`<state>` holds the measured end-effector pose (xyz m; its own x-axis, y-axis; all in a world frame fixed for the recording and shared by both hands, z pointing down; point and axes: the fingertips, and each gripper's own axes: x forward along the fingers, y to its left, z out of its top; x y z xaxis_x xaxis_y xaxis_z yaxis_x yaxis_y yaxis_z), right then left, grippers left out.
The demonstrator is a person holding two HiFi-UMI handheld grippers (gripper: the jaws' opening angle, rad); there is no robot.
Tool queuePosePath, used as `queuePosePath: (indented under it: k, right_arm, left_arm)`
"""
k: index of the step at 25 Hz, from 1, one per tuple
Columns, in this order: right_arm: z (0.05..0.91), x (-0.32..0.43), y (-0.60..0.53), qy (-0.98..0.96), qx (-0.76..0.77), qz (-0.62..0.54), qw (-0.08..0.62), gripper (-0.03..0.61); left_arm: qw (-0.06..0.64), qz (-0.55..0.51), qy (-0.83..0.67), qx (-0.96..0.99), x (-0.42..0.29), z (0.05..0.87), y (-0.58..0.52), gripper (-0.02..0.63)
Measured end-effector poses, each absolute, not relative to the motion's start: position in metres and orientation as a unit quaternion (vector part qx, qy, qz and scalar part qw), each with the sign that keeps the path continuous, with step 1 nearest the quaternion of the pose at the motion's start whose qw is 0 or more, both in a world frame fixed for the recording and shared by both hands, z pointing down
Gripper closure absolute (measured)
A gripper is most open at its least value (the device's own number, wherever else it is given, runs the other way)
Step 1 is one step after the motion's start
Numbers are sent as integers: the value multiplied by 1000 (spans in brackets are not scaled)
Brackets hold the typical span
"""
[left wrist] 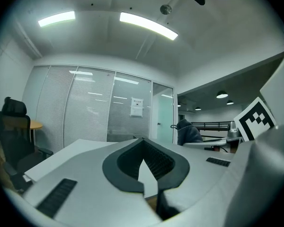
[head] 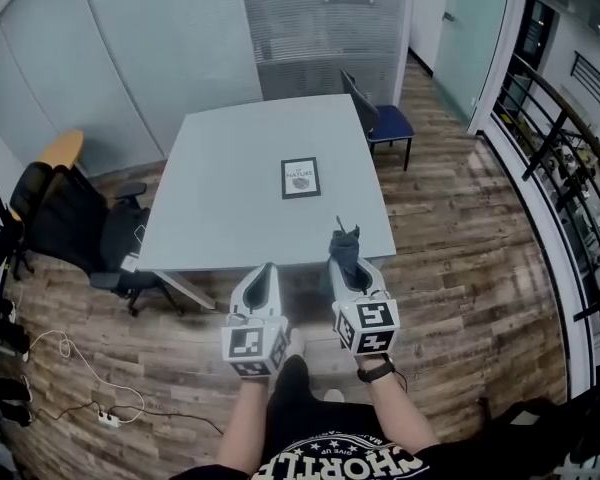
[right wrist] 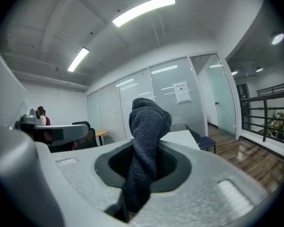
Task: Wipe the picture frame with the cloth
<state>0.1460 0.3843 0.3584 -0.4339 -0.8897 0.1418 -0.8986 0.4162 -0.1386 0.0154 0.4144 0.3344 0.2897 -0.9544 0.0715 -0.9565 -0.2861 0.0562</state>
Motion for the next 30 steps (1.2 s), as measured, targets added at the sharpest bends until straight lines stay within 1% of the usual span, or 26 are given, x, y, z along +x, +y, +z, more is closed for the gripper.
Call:
queuePosePath:
  k: [3, 9, 13, 19, 23, 27, 30]
  right_arm:
    - [366, 131, 343, -842, 531, 90, 40, 509]
    - [352, 101, 246, -835, 543, 70, 48, 509]
    - [343, 73, 186, -841, 534, 62, 54, 510]
    - [358, 35, 119, -850, 516, 71, 75, 511]
    - [374, 25, 88, -844, 523, 70, 98, 511]
    - [387, 23, 66, -854, 501, 39, 134, 509]
    - [397, 23, 46, -871, 469, 22, 144, 511]
  left_arm:
    - [53, 1, -590, 806, 7, 340, 366, 617]
    - [35, 13, -568, 822, -14, 336, 264, 618]
    - [51, 22, -575, 816, -41, 335, 195, 618]
    - [65, 20, -554, 830, -66, 346, 126, 618]
    - [86, 33, -549, 831, -81, 365, 90, 618]
    - [78, 37, -514, 854, -74, 386, 66, 618]
    - [103, 40, -509, 854, -70, 405, 45, 618]
